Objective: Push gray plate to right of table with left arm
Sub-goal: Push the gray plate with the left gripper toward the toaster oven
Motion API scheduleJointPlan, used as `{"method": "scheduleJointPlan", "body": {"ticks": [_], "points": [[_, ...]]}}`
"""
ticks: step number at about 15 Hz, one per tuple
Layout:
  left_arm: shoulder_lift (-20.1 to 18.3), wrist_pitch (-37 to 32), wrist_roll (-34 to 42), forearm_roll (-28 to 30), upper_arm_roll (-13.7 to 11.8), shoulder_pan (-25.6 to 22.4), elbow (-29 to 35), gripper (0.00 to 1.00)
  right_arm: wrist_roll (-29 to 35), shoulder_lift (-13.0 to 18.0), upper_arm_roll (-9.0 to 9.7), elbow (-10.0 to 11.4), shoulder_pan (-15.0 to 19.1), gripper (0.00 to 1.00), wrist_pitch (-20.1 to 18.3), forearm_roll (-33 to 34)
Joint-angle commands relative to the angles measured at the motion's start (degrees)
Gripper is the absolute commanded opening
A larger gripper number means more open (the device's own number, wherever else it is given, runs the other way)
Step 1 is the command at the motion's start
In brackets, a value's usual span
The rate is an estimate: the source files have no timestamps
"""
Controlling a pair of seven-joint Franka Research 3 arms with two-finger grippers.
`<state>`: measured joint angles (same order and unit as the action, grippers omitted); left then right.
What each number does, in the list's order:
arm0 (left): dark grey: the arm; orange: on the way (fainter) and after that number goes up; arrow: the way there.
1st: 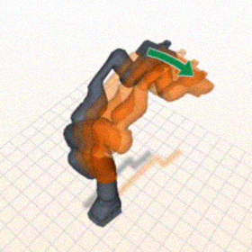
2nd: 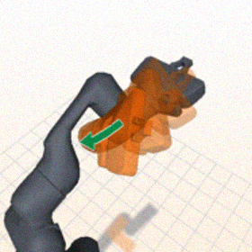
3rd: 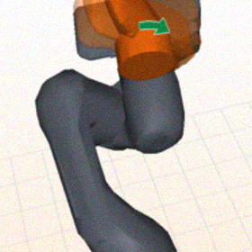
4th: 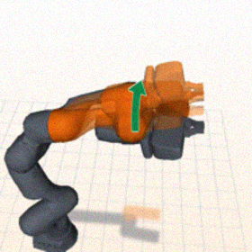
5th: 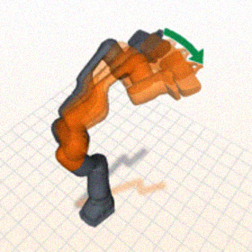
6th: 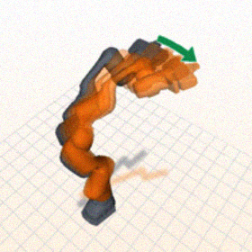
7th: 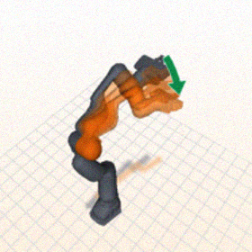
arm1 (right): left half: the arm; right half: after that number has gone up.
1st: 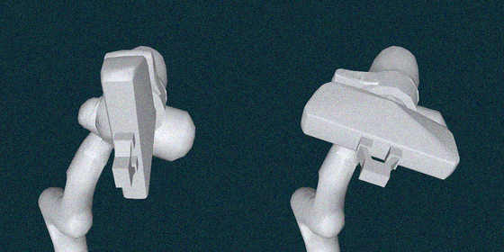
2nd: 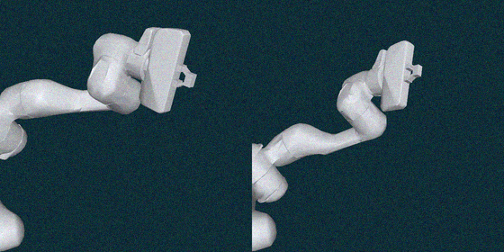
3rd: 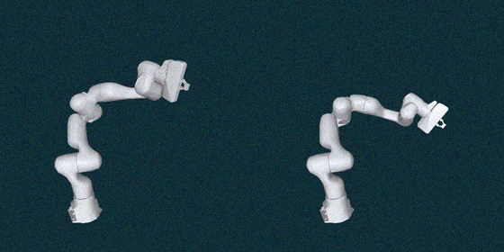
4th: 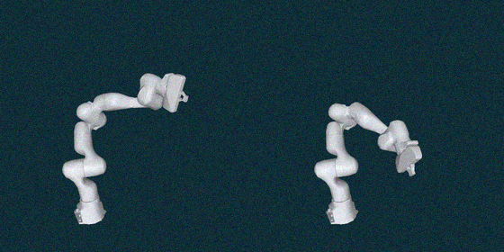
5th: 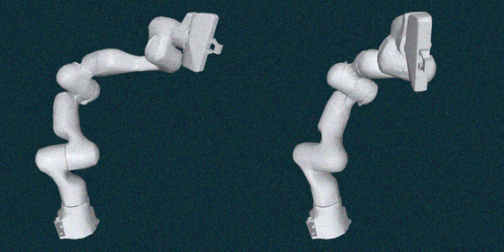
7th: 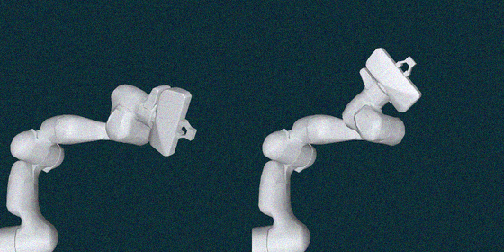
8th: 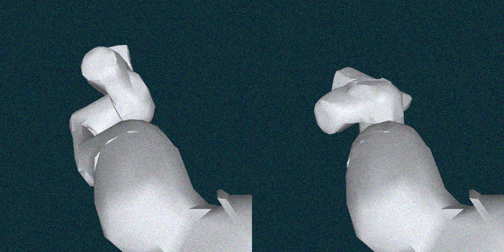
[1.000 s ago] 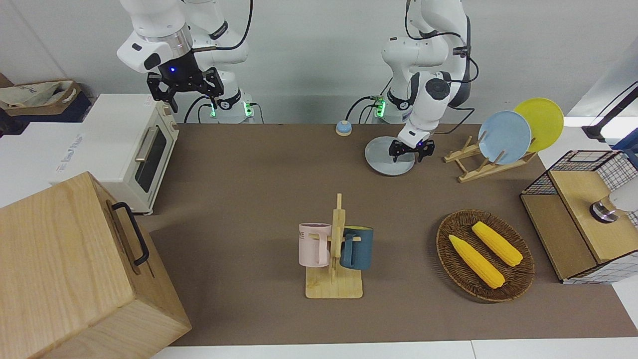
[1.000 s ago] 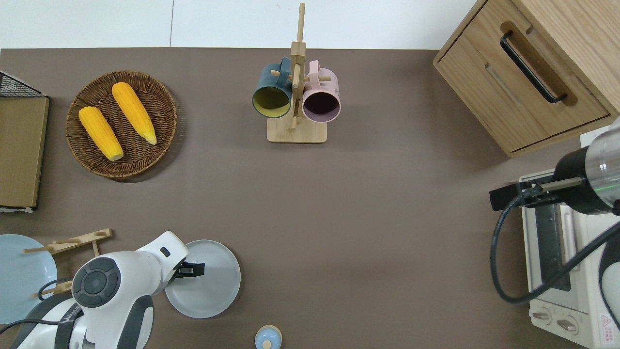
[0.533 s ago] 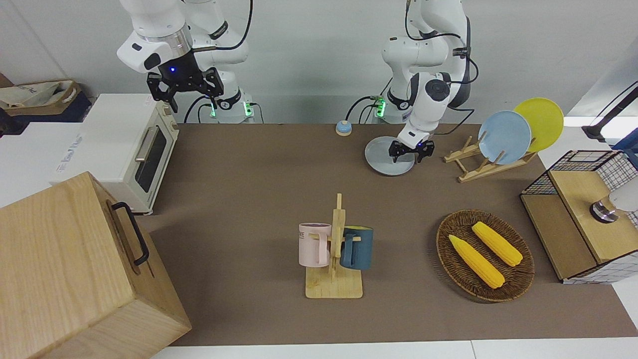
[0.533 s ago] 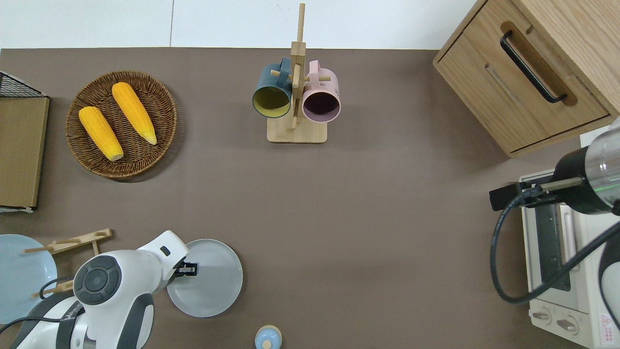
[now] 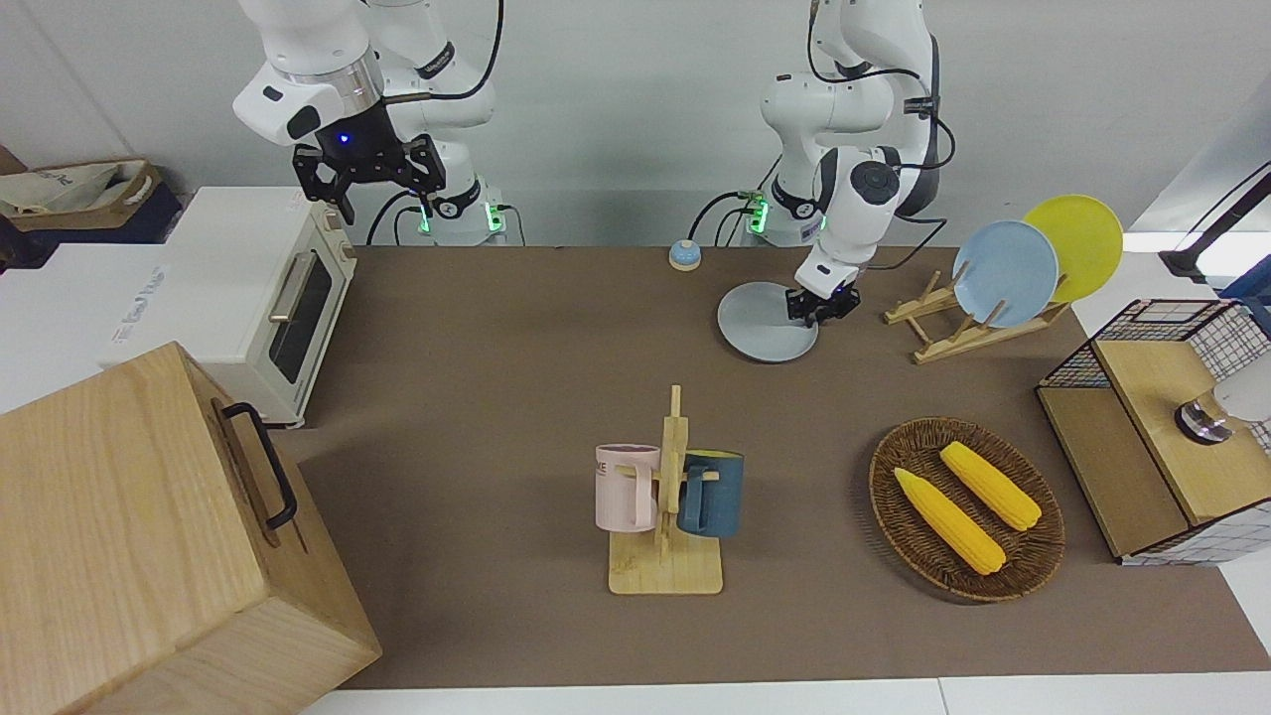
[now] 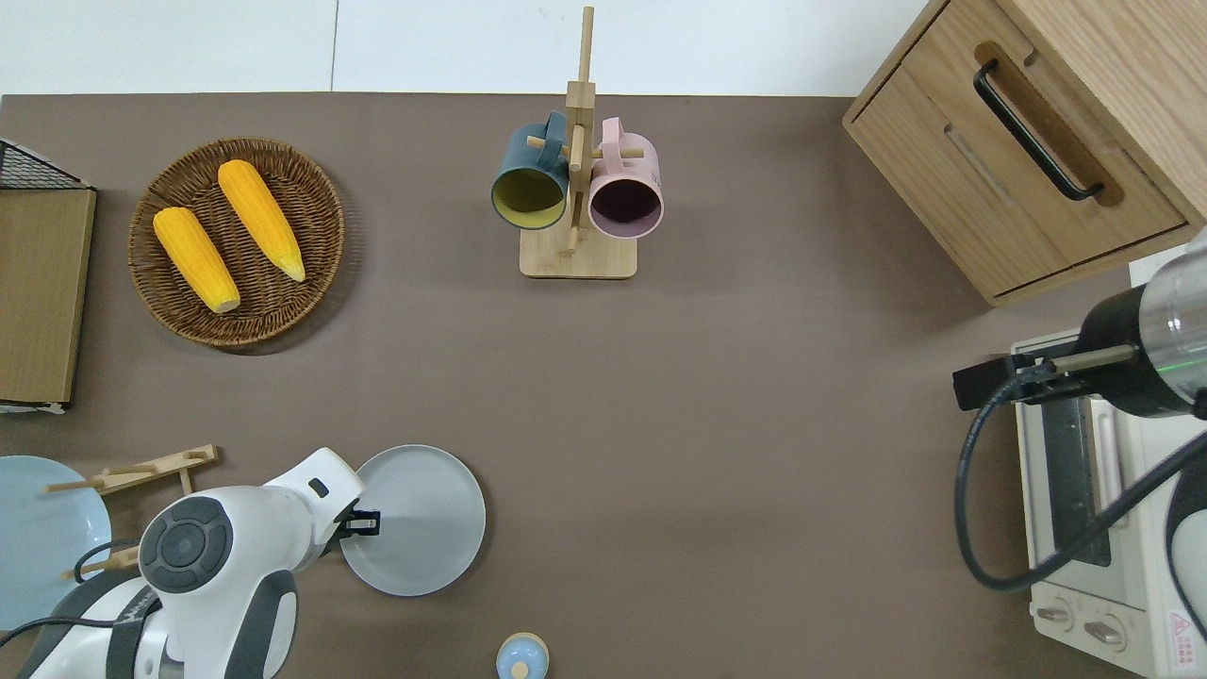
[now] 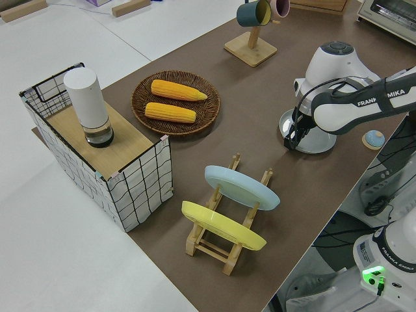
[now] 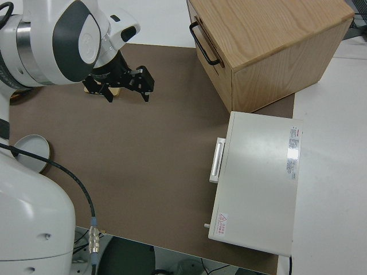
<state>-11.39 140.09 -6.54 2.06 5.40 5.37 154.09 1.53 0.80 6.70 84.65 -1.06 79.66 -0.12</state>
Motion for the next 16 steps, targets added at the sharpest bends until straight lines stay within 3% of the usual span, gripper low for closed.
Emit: {"method": "scheduleJointPlan", "body": {"ticks": [1, 7, 16], "points": [[2.2, 1.8, -0.8, 0.1, -0.1, 0.0, 0.4, 0.00, 0.1, 0.2, 0.77, -0.5, 1.2, 0.983, -0.8, -0.6], [2.3, 1.5, -4.9, 1.5, 0.3, 1.0, -0.7, 0.00, 0.1, 0.2, 0.77, -0.5, 1.2, 0.983, -0.8, -0.6], [5.9, 1.1, -16.6, 3.0, 0.3, 8.9, -5.8, 0.00, 0.1, 0.2, 0.77, -0.5, 1.2, 0.983, -0.8, -0.6]]}}
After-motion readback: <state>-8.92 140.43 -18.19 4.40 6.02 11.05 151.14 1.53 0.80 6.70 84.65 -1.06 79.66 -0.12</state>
